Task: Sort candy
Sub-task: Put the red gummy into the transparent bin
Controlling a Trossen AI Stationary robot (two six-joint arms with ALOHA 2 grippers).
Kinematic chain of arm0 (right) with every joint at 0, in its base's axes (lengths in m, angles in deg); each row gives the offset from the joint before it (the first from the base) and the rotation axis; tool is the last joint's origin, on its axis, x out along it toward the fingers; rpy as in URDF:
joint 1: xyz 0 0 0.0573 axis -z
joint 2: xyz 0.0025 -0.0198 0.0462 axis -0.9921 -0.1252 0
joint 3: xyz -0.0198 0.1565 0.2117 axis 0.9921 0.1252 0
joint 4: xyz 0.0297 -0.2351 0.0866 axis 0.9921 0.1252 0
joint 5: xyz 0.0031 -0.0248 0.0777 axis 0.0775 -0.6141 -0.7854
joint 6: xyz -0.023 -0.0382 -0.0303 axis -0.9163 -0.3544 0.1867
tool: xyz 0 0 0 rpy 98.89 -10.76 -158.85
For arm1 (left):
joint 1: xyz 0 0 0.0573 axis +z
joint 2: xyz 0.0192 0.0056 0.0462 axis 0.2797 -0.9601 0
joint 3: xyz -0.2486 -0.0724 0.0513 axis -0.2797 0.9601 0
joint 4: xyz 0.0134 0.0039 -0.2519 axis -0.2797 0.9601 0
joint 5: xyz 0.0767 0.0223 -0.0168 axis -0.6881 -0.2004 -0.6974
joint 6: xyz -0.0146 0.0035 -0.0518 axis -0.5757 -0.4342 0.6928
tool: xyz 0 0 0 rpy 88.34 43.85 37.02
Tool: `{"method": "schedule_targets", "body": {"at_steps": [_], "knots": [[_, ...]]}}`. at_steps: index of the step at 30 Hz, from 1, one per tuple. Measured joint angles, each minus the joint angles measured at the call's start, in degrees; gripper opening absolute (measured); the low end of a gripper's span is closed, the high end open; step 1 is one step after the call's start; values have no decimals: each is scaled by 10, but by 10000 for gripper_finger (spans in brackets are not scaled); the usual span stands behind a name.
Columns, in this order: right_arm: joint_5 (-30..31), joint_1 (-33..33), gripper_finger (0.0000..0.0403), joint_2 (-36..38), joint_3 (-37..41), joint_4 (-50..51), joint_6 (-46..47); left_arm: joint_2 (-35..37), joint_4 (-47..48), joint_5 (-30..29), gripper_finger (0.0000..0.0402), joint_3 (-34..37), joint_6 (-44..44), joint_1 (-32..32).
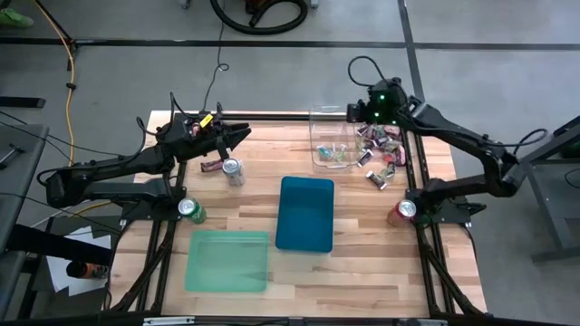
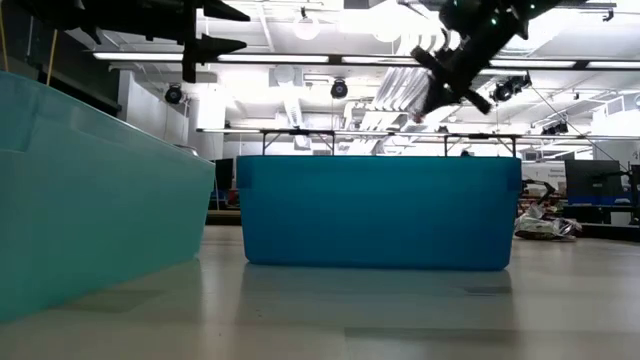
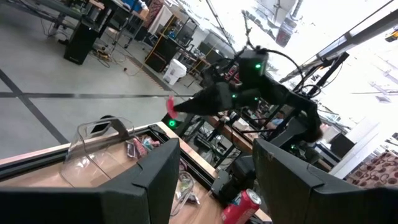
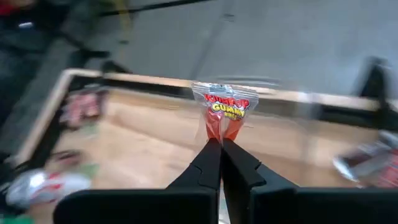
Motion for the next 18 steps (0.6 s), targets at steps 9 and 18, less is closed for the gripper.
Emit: {"method": "schedule_targets", "body": {"at_steps": [9, 18], "knots": [[12, -76, 0, -70, -1, -15, 2, 0, 0, -2, 188, 0, 0, 0], [11, -94, 0, -128, -1, -17, 3, 0, 0, -2, 188, 0, 0, 0]]}}
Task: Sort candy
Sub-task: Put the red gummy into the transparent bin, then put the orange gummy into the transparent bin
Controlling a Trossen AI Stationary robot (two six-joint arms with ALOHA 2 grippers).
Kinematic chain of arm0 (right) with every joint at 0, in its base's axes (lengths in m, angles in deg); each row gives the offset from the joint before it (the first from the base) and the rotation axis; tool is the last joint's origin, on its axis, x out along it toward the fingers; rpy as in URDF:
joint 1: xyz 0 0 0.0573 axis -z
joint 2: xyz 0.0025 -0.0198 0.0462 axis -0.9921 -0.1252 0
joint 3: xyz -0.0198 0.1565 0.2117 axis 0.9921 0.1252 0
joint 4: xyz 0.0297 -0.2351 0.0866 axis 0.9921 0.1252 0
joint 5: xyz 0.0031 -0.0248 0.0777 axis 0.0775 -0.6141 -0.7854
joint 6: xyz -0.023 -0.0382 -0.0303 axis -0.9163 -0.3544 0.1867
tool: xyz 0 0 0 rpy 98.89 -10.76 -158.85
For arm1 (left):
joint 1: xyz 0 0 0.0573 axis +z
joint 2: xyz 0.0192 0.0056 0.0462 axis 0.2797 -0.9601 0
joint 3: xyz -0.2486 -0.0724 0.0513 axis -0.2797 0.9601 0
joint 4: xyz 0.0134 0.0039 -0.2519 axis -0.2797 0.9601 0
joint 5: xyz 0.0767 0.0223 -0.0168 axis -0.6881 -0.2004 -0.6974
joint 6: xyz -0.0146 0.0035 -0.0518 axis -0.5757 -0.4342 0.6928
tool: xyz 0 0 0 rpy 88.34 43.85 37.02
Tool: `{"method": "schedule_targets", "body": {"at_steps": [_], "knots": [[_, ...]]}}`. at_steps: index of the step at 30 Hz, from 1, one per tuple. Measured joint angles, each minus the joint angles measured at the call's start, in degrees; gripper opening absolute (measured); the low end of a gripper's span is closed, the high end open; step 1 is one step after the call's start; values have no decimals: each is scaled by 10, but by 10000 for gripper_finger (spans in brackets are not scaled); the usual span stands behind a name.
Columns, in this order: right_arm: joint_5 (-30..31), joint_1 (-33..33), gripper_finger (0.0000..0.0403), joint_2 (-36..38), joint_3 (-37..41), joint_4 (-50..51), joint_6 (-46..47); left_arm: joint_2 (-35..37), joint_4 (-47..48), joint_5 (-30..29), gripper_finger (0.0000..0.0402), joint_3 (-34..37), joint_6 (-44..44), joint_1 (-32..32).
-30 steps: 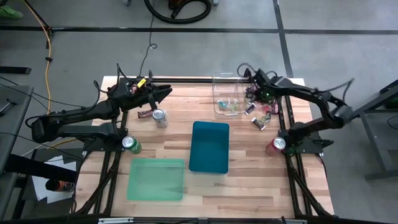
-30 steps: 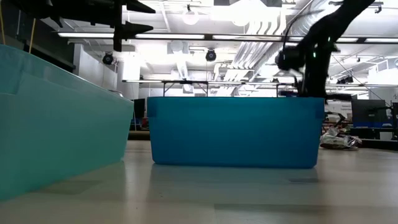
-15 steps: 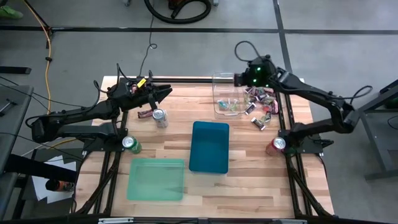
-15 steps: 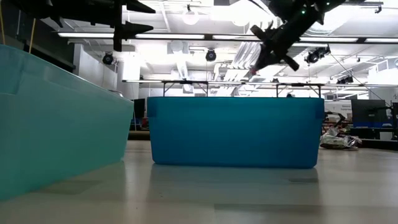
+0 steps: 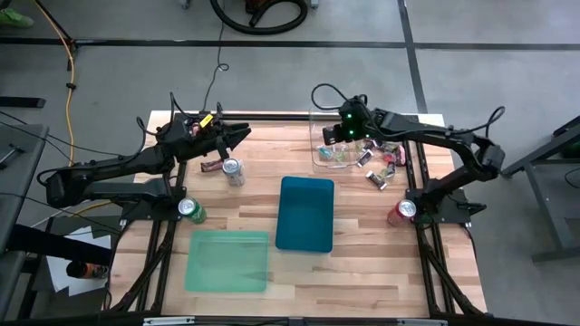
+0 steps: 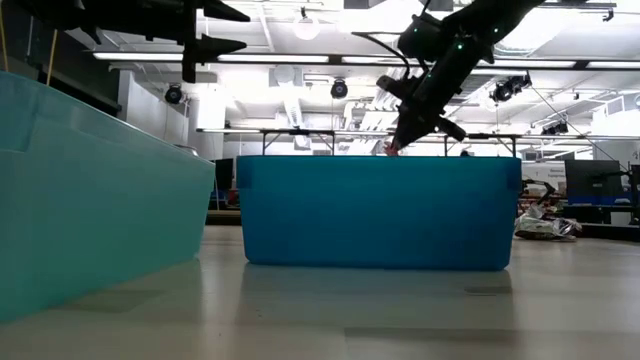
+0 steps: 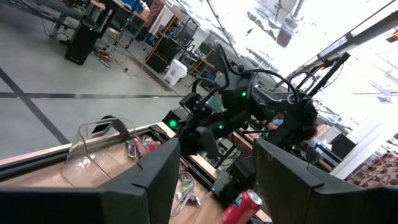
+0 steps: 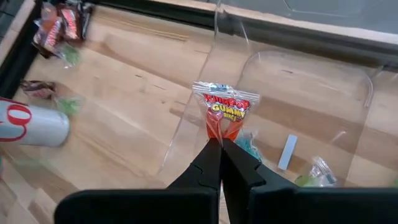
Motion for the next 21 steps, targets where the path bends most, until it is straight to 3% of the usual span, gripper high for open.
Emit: {"method": "schedule_targets", "body": {"at_steps": [14, 17, 21], "knots": [[-10, -5, 9, -1, 0, -14, 19, 0, 0, 0, 188, 0, 0, 0], [-7, -4, 41, -1, 0, 3, 18, 0, 0, 0, 188, 0, 0, 0], [-7, -6, 114, -1, 0, 9, 8, 0, 0, 0, 188, 0, 0, 0]]}}
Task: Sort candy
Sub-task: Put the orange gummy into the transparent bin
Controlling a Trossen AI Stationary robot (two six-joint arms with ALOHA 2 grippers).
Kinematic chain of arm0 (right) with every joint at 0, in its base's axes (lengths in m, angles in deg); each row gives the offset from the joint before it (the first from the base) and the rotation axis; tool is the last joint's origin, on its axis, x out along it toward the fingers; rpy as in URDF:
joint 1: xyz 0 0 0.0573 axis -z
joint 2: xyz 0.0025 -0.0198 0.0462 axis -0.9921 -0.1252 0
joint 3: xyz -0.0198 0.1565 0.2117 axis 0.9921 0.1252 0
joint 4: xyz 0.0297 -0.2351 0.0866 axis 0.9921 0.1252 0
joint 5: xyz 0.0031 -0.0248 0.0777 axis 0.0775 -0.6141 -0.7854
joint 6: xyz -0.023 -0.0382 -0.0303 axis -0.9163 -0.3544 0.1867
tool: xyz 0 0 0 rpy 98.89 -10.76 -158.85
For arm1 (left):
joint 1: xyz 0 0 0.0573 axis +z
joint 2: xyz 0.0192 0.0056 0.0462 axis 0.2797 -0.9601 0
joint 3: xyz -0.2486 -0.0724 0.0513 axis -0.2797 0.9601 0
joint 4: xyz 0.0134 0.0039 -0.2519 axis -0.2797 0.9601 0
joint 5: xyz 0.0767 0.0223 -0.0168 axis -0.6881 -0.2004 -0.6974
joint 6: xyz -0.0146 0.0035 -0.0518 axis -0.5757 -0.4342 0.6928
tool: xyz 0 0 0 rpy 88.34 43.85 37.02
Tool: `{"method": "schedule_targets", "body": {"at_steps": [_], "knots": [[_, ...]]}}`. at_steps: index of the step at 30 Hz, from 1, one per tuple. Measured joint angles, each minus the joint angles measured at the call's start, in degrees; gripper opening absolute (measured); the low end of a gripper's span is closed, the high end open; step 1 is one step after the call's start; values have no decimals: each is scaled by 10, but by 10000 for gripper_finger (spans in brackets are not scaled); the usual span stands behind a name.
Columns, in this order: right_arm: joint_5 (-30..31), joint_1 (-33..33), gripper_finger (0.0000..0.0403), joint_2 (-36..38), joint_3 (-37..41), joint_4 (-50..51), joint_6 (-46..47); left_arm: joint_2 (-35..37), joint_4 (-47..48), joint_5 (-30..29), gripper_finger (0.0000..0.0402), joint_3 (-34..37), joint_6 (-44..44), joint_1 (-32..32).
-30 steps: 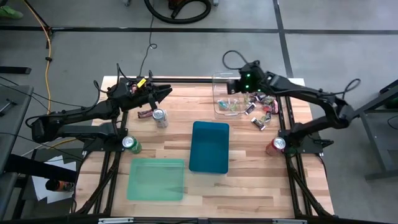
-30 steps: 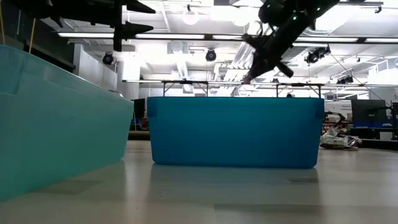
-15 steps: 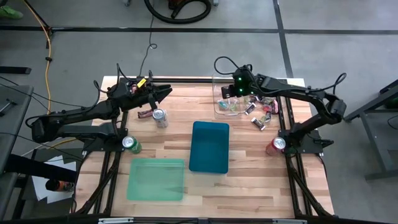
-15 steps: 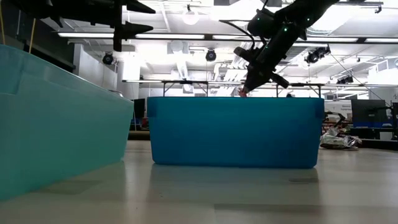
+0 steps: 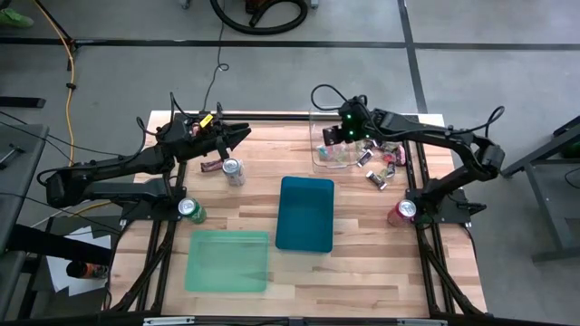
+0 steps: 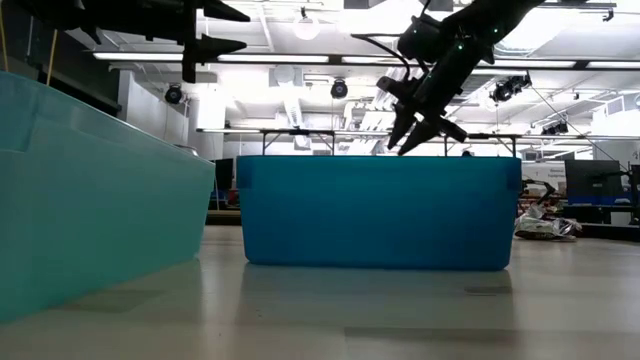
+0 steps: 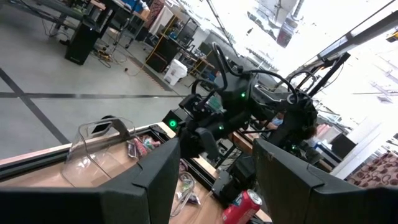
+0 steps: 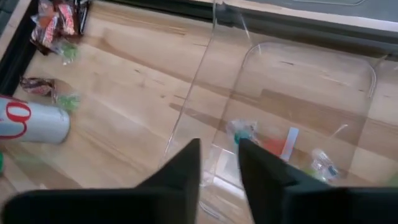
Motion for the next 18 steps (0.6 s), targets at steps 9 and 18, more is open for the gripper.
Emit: {"method": "schedule_targets", "body": {"at_steps": [9, 18], "knots": [[-37, 0, 247, 9, -34, -1, -16, -1, 91, -11, 188, -50, 39, 15], [-37, 4, 261, 9, -84, -2, -45, -110, 577, -145, 188, -269, -63, 147]]}}
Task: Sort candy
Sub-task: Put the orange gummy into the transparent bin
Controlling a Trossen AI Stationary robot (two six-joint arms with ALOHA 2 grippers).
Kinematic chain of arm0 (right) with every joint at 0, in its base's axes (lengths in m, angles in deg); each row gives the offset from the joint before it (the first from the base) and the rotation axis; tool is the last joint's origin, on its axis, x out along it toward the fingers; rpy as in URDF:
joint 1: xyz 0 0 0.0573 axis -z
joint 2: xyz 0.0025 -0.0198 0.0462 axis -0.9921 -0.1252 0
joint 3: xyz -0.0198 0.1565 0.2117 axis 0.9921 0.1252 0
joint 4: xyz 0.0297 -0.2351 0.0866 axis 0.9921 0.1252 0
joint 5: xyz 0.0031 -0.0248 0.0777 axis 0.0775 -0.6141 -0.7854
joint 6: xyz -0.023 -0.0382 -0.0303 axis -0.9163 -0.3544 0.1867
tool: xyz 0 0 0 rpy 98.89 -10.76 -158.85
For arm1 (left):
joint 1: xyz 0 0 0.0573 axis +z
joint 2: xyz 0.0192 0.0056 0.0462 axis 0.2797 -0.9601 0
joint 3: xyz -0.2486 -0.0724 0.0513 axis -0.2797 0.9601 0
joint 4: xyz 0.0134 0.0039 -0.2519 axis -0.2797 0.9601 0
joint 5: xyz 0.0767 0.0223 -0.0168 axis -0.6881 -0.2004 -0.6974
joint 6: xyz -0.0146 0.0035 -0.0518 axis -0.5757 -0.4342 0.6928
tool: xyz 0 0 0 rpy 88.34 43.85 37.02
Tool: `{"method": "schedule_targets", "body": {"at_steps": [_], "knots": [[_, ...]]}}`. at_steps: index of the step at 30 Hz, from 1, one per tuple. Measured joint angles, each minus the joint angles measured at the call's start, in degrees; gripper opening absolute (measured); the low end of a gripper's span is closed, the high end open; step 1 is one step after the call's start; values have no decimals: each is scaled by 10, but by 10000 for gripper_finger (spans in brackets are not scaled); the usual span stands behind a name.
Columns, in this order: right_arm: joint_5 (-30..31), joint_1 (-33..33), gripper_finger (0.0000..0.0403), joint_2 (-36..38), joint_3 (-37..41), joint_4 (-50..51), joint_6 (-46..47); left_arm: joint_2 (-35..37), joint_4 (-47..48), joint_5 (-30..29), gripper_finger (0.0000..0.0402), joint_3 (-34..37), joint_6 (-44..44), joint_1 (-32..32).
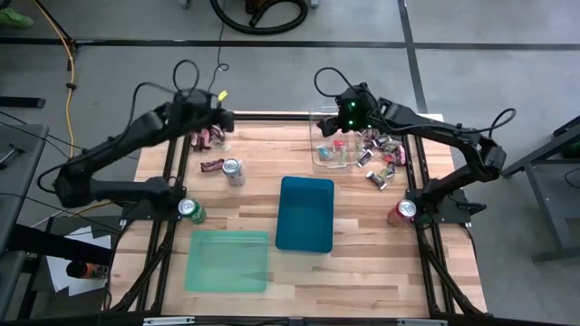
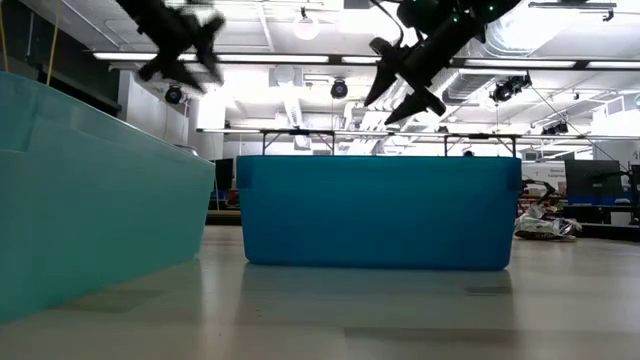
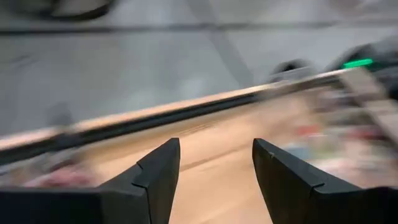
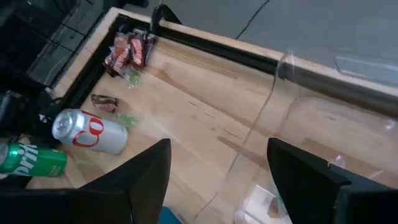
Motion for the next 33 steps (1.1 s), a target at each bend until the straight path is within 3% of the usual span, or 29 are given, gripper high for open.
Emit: {"method": "schedule_targets", "body": {"at_steps": [8, 13, 17, 22, 33], "knots": [[0, 1, 261, 0, 0, 21, 0, -131, 72, -4, 188, 22, 17, 116], [-1, 1, 261, 0, 0, 28, 0, -202, 63, -11, 188, 40, 31, 142], [0, 1, 261, 0, 0, 28, 0, -244, 66, -60, 188, 57, 46, 150], [0, 1, 261, 0, 0, 28, 0, -264, 65, -115, 188, 68, 89, 153], [4, 1, 261, 0, 0, 28, 0, -265, 30, -120, 167, 94, 86, 150]]}}
